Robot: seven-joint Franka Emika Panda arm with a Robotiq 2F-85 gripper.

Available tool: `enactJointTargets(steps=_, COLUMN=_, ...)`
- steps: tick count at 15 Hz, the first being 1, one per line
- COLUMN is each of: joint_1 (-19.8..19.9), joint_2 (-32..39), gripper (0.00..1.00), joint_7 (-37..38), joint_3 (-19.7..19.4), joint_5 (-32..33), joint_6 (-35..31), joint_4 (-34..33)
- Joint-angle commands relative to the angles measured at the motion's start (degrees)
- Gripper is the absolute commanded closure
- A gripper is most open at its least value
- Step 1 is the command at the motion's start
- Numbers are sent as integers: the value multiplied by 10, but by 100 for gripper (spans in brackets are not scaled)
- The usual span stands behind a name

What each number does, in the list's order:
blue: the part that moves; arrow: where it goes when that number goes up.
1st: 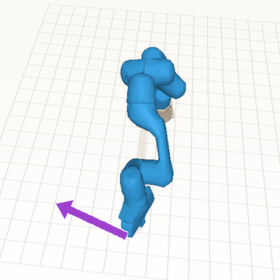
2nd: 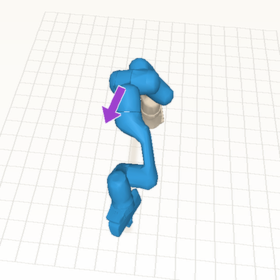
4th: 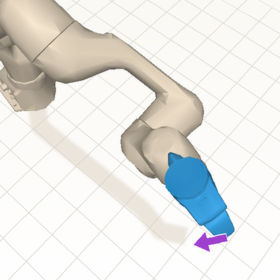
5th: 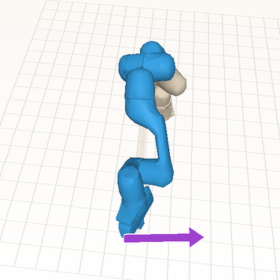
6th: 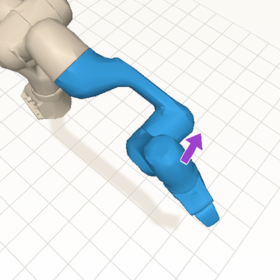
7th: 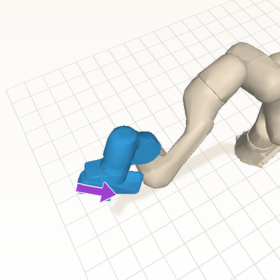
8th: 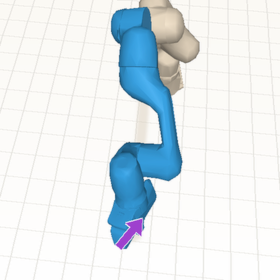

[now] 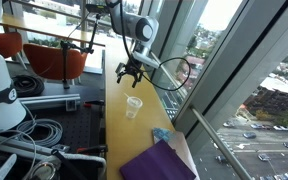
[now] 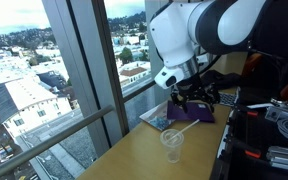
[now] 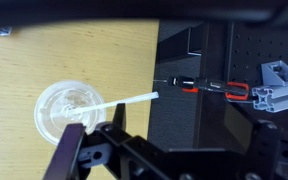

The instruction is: Put the straw inside the plastic cup

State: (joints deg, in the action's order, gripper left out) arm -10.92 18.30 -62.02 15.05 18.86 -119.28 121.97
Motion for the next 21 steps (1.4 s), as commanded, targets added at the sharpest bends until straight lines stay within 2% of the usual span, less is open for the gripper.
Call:
enactJointTargets(steps=1, joint_1=6, joint_2=-8, gripper=0, joint_7=-41, joint_3=-6, joint_5=16, joint_6=-18, joint_4=5)
enactJointTargets(steps=5, joint_1=15, joint_2=22, gripper=0, joint_7=-122, joint_3=-8, joint_5=11, joint_6=-19, joint_4=-12)
enactJointTargets(steps=8, joint_1=15, joint_2=44, gripper=0, joint_7=-147, joint_3=-14, joint_5=14, joint_6=-23, joint_4=-24)
enactJointTargets(steps=21, joint_1=-6, joint_2=143, gripper=0, joint_7=-169, joint_3=-23, joint_5=52, joint_6=-37, joint_4=-95)
